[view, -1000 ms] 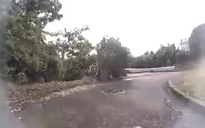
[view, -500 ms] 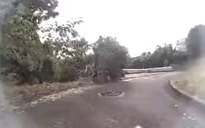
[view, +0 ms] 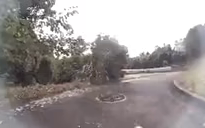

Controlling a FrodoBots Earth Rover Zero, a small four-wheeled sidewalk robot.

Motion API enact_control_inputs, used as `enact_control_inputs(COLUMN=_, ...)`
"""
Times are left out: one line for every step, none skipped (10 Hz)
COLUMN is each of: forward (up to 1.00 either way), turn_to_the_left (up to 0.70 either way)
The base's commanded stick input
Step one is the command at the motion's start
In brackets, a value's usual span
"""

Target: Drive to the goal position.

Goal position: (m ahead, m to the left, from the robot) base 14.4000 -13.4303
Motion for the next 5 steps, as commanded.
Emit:
enact_control_inputs(forward=0.7, turn_to_the_left=-0.04)
enact_control_inputs(forward=0.7, turn_to_the_left=0.0)
enact_control_inputs(forward=0.7, turn_to_the_left=0.0)
enact_control_inputs(forward=0.7, turn_to_the_left=0.0)
enact_control_inputs(forward=0.7, turn_to_the_left=0.0)
